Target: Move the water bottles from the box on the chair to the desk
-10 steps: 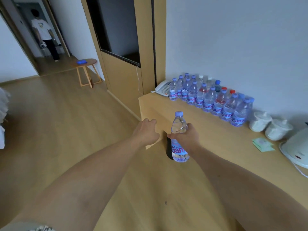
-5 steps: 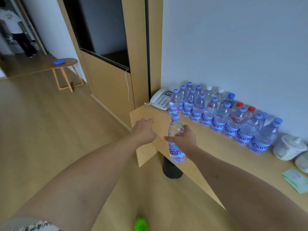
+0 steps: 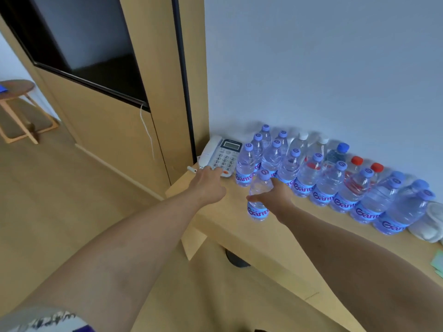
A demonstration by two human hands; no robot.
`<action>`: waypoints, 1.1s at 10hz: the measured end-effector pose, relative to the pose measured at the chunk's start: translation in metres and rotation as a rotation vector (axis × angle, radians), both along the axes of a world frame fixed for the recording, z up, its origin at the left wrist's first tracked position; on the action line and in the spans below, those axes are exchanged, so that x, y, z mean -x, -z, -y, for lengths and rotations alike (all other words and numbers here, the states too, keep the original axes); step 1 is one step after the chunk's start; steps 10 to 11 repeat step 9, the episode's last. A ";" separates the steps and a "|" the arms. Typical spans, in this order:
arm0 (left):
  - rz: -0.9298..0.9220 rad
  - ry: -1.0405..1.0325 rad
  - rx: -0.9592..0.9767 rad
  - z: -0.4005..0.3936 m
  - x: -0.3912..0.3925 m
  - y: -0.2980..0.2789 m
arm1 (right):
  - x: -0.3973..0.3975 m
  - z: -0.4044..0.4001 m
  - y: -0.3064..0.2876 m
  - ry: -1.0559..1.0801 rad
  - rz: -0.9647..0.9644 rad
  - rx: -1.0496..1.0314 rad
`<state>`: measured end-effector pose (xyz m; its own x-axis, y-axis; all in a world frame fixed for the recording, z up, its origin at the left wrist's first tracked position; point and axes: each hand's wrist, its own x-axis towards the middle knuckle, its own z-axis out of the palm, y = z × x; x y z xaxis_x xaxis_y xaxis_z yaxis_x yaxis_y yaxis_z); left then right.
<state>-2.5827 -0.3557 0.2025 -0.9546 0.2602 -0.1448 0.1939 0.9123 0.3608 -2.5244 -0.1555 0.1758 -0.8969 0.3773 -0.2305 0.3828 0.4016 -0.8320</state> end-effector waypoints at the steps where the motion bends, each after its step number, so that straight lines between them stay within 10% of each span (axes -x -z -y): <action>1: 0.002 0.032 -0.016 -0.004 0.036 0.009 | 0.031 -0.007 0.006 0.063 0.033 -0.082; 11: 0.002 0.344 0.016 -0.046 0.194 0.018 | 0.130 -0.015 0.027 0.355 0.126 -0.056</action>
